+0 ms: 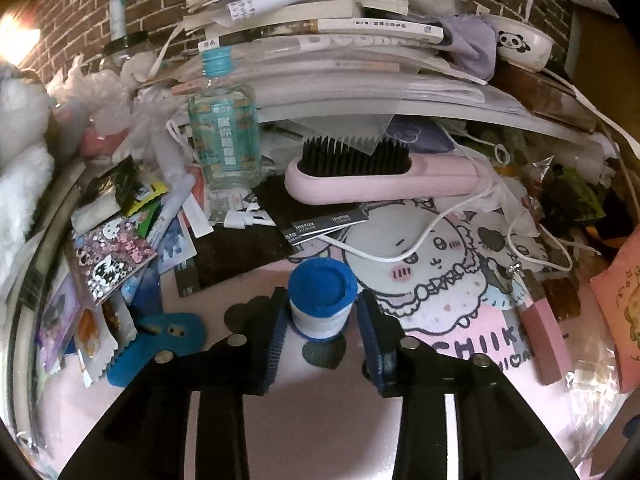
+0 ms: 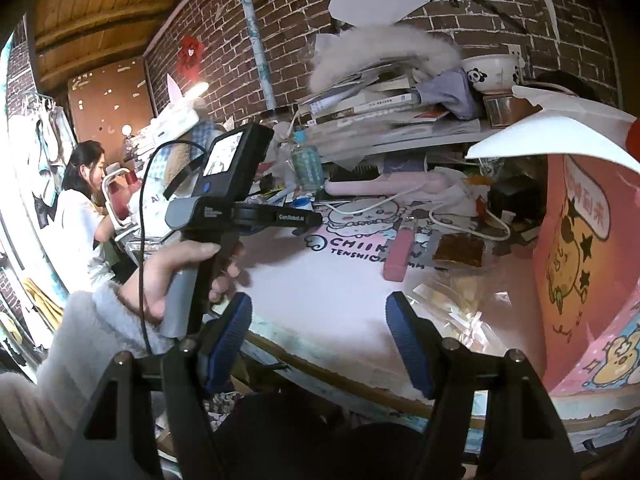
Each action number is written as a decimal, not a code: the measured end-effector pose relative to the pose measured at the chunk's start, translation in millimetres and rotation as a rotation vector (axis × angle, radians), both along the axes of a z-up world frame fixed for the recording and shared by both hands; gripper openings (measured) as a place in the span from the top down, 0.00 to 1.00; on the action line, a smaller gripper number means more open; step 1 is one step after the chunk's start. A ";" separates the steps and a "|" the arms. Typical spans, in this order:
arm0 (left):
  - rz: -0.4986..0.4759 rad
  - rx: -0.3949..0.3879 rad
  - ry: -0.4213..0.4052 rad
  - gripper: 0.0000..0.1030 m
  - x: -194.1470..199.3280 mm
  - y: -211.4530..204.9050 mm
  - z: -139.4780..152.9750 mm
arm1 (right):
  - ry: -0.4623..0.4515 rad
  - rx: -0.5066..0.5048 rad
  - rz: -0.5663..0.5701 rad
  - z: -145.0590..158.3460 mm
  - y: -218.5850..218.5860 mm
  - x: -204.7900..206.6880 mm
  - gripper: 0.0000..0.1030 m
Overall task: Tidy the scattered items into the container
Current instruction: 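Grasp the blue-lidded white spool with the left gripper, then carry the spool in the left gripper over the white box, then open the left gripper to drop the spool into the box, then move the left gripper back over the desk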
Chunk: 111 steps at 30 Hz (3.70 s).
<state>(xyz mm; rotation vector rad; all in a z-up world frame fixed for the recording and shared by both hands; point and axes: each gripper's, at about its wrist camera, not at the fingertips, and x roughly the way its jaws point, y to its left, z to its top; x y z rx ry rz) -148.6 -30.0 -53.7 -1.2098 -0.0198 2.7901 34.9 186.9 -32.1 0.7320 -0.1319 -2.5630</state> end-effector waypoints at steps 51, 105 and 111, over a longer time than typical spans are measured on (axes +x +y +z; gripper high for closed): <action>-0.757 -0.115 0.124 0.75 105.8 252.4 163.2 | -0.008 -0.008 -0.064 -6.1 23.6 23.9 0.35; -0.073 -0.192 0.451 0.01 163.1 50.7 107.8 | 0.024 0.090 -0.302 -33.2 36.7 -2.2 0.23; -0.023 -0.155 0.424 0.01 178.6 28.6 72.6 | 0.025 0.122 -0.332 -36.9 31.6 -18.8 0.18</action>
